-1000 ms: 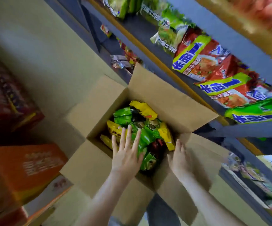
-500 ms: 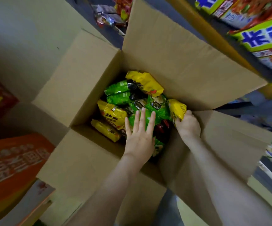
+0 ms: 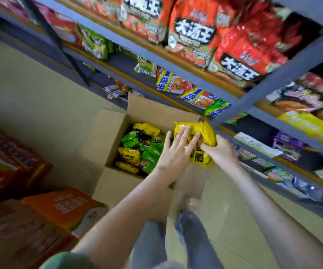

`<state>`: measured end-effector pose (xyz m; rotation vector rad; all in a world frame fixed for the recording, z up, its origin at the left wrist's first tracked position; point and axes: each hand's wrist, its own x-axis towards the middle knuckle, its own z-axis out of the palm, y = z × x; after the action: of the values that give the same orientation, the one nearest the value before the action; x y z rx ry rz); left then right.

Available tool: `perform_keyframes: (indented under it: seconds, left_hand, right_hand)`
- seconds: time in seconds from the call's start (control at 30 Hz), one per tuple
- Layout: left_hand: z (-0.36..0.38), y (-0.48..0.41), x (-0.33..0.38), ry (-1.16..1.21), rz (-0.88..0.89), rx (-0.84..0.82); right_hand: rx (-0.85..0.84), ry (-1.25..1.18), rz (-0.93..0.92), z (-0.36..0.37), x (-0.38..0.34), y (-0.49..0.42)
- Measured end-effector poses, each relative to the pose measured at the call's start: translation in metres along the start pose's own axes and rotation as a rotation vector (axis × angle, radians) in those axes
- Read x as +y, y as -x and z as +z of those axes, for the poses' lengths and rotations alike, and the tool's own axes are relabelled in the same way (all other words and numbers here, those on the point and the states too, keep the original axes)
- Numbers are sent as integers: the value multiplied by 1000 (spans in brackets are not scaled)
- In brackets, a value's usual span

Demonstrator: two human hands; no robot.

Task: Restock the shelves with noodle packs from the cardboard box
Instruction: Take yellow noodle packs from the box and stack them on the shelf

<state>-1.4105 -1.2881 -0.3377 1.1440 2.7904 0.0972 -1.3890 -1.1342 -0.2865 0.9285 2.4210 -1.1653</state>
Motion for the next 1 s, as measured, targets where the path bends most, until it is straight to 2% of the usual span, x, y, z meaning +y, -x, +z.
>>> perform_keyframes:
  seconds: [0.17, 0.37, 0.43, 0.5, 0.57, 0.63, 0.73, 0.87, 0.93, 1.0]
  left_hand:
    - [-94, -2, 54, -15, 136, 155]
    - [-163, -13, 156, -46, 276, 219]
    - [-181, -17, 197, 86, 343, 213]
    - [-194, -21, 235, 324, 367, 248]
    - [-208, -29, 267, 552, 310, 232]
    - [-227, -39, 298, 681, 260, 189]
    - [-252, -55, 339, 798, 154, 94]
    - [-272, -69, 379, 990, 103, 164]
    - [-280, -75, 394, 1056, 82, 210]
    - [-288, -82, 407, 1101, 56, 272]
  right_hand:
    - [13, -105, -69, -98, -5, 75]
    - [-32, -149, -192, -220, 31, 139]
    - [-2, -138, -220, -259, 53, 158]
    - [17, -137, -237, -298, 76, 179]
    - [37, -155, -257, -334, 99, 196]
    - [71, -159, -278, -365, 118, 209]
    - [163, -182, -347, -404, 138, 223]
    - [329, -222, -436, -439, 155, 234]
    - [525, -166, -479, -449, 161, 230]
    - [792, 19, -508, -452, 164, 225]
